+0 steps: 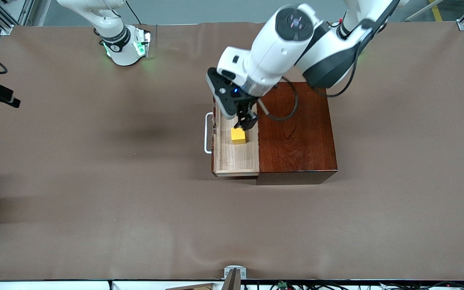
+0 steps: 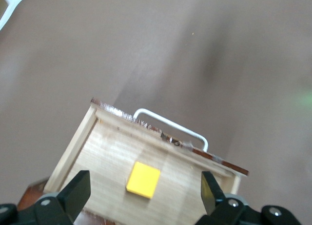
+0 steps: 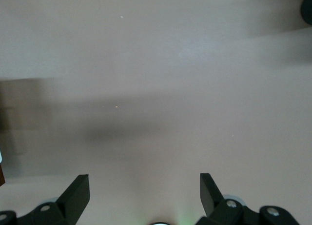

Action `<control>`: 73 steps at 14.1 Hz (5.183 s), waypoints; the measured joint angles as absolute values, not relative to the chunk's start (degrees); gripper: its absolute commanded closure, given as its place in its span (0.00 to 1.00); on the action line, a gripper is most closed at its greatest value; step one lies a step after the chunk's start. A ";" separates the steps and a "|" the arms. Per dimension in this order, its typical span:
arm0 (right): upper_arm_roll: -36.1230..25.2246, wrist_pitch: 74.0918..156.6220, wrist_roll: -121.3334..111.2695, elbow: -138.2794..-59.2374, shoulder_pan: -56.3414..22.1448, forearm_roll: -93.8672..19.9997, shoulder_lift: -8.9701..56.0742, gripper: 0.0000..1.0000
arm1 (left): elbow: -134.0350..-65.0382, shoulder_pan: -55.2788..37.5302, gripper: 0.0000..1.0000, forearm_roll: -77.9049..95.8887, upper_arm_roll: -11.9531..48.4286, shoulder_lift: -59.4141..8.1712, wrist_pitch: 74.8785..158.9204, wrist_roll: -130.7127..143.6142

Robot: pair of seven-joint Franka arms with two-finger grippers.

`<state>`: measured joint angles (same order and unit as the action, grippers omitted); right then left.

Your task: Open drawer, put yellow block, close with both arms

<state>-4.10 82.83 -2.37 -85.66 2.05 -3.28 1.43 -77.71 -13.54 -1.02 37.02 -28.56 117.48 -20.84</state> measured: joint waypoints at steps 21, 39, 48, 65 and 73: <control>-2.11 80.15 -2.34 -85.34 2.25 -1.10 0.12 0.00 | -72.08 -41.29 0.00 -1.02 11.76 -45.59 133.96 -40.49; -2.15 80.05 -2.32 -85.32 2.29 -1.04 0.12 0.00 | -68.01 -41.77 0.00 -1.02 8.80 -45.33 117.42 -39.08; -2.16 80.05 -2.32 -85.31 2.30 -1.04 0.12 0.00 | -67.54 -42.52 0.00 -3.02 7.86 -45.08 115.10 -39.21; -2.07 80.15 -2.32 -85.27 2.29 -1.04 0.13 0.00 | -67.47 -41.76 0.00 -10.16 4.89 -44.21 97.07 -39.94; -1.96 80.18 -2.32 -85.27 2.29 -1.04 0.13 0.00 | -67.58 -41.78 0.00 -10.34 4.32 -44.15 95.82 -40.09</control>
